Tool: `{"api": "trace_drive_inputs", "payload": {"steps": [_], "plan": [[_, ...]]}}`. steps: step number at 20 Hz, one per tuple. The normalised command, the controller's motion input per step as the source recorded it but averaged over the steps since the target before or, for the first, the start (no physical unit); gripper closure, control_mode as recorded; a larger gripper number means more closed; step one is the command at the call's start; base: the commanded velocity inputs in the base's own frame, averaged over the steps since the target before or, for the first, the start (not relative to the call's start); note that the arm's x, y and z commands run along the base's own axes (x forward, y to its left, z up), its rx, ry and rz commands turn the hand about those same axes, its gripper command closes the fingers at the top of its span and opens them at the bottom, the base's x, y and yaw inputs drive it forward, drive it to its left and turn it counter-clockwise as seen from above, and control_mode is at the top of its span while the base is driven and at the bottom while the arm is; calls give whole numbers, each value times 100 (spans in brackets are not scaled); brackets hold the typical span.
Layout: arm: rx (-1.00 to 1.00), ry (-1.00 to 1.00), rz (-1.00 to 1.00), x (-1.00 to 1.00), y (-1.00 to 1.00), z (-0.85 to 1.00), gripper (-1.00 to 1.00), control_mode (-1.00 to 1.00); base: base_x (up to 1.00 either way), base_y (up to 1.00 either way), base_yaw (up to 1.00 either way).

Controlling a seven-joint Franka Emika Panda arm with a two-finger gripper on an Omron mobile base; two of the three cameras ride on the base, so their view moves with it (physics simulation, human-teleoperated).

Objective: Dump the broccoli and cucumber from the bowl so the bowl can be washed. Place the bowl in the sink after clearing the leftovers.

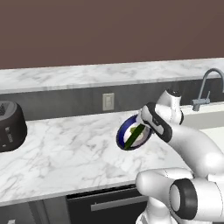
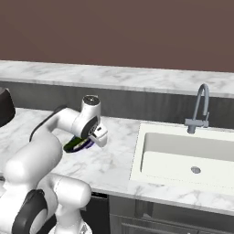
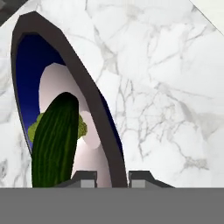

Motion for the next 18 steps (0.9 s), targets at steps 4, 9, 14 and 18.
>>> {"api": "trace_drive_inputs", "payload": {"steps": [4,9,14,18], "plan": [[-13,16,-2,16,0,-4,100,-100,0,0,0],[-7,7,0,11,0,-7,100,-100,0,0,0],[-14,2,0,0,9,-12,100,-100,0,0,0],[-19,0,0,0,13,-9,100,-100,0,0,0]]}}
